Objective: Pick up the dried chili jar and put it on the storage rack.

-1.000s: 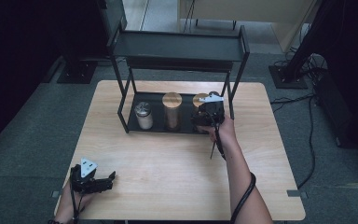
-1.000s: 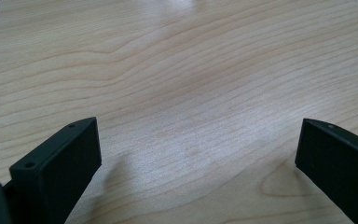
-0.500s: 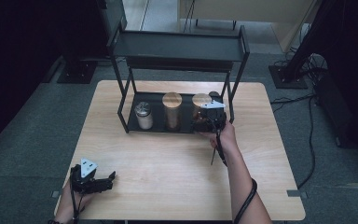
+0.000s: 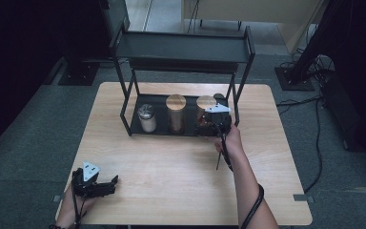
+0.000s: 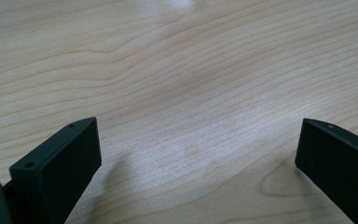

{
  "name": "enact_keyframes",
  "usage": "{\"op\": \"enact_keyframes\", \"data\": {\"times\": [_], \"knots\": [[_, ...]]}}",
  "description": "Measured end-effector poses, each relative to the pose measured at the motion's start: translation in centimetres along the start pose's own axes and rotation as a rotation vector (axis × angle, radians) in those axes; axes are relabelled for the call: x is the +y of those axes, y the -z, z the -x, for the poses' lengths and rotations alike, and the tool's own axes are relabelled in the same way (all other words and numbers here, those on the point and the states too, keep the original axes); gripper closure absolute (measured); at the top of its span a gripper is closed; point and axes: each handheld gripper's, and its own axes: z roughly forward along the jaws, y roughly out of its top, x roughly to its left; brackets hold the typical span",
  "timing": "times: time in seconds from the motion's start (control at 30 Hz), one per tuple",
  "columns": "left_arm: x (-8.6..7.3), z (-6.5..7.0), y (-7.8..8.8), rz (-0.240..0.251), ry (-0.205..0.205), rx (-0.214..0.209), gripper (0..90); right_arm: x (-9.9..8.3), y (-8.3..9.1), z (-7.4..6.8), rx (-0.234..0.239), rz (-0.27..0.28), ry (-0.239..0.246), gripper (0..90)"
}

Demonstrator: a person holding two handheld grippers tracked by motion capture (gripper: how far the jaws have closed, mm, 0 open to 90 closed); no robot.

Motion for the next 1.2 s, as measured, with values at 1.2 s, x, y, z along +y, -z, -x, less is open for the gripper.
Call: {"op": "enact_keyframes", "data": {"times": [1.2], "knots": [[0.0,0.0,0.0,0.0,0.003,-0.003,0.6,-0.1,-1.5,0.3,-0.057,0.048,0.021,24.1]]}}
